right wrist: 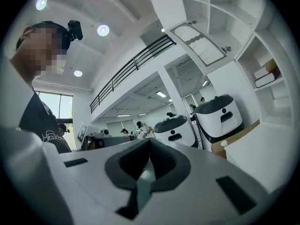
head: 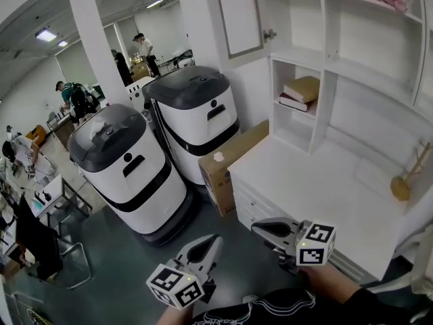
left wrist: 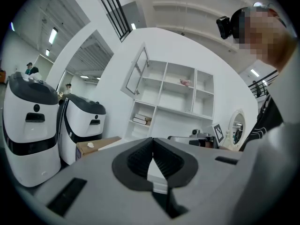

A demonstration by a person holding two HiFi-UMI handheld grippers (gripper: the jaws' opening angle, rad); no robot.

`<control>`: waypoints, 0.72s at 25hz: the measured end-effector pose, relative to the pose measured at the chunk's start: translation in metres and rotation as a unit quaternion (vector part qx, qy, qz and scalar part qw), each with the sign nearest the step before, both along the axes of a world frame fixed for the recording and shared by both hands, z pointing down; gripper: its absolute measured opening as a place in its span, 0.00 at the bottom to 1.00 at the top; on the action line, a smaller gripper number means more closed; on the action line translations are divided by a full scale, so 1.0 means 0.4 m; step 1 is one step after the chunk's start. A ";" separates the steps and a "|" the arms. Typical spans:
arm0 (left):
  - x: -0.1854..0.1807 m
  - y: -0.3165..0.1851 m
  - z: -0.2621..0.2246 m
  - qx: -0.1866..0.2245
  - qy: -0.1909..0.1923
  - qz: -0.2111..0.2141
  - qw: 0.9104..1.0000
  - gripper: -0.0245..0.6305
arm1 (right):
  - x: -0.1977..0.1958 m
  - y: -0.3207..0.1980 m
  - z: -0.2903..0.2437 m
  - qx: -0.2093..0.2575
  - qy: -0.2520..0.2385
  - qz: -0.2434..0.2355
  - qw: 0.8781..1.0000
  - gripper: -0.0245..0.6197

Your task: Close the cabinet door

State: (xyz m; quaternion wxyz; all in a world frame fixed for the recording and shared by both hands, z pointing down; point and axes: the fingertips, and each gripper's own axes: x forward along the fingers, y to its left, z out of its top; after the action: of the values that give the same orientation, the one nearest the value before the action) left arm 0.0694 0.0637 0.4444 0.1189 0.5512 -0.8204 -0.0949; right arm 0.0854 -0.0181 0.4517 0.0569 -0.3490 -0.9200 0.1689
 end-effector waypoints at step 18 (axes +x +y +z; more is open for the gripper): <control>-0.300 -0.136 -0.044 0.036 -0.018 0.047 0.998 0.04 | -0.306 -0.126 -0.035 0.024 -0.021 0.027 0.999 0.05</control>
State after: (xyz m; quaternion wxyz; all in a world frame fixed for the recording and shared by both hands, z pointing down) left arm -0.0504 0.0091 0.4269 0.0889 0.5949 -0.7915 -0.1084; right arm -0.0369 -0.0686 0.4376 0.0413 -0.3262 -0.9338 0.1411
